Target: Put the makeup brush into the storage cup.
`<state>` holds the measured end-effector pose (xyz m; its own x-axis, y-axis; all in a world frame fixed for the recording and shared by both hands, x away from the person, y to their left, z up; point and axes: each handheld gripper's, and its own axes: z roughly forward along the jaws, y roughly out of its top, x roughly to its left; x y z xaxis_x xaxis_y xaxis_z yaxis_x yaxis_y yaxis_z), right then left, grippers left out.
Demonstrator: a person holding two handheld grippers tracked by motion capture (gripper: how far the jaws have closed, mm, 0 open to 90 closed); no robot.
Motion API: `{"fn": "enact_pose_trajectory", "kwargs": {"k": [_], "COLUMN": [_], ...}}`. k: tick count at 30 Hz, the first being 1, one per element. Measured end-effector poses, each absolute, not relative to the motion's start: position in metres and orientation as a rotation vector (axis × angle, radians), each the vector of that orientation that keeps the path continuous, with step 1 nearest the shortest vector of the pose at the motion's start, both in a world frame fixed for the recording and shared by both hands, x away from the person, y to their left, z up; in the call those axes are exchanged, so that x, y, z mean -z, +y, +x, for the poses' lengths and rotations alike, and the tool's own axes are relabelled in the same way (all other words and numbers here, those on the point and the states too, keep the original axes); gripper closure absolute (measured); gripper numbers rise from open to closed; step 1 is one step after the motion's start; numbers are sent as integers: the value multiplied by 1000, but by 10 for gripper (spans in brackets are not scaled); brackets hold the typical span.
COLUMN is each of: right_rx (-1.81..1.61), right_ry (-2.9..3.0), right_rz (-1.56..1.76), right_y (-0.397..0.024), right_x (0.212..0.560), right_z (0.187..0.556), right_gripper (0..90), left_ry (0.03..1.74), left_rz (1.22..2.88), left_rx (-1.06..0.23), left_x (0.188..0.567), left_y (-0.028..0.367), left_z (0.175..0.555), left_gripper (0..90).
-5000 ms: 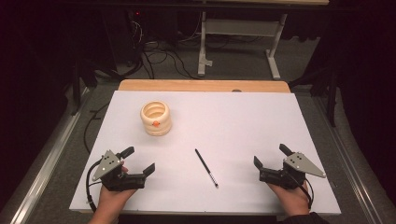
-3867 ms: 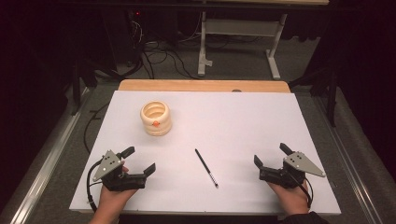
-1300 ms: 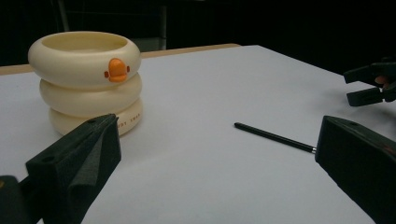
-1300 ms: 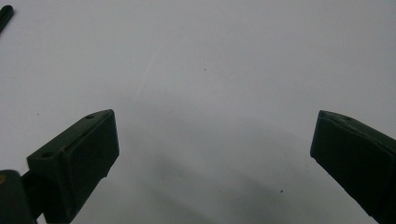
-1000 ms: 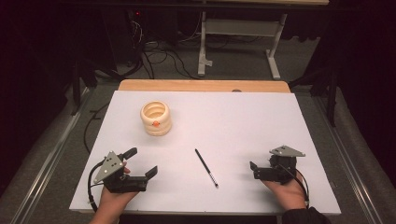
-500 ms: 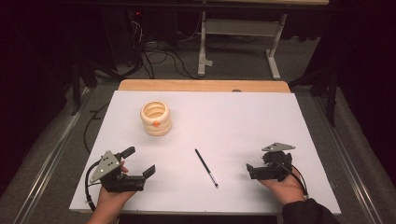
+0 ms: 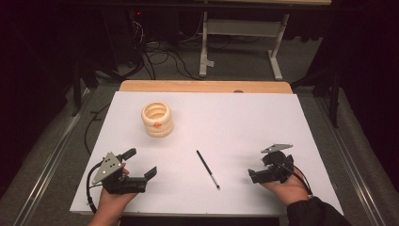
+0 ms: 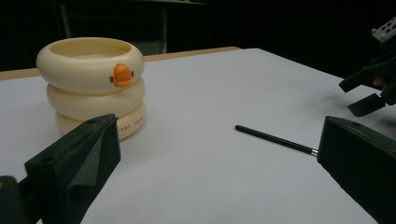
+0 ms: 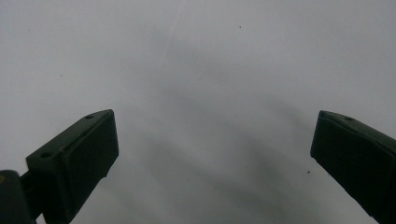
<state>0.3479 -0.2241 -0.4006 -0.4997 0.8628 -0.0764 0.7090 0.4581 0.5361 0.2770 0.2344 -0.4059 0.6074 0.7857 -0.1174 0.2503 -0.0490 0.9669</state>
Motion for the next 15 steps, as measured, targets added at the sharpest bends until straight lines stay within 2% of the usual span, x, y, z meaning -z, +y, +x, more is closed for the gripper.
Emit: {"fn": "enact_pose_trajectory", "kwargs": {"k": [15], "right_rx": [-485], "right_ry": [2491], "right_rz": [1354], "right_y": [-218], "right_x": [398], "right_z": [353], "right_gripper": [30], "left_ry": [878], "left_rz": [1615], "left_rx": [-543], "left_x": [407], "left_y": [233], "left_z": [276], "left_gripper": [2]}}
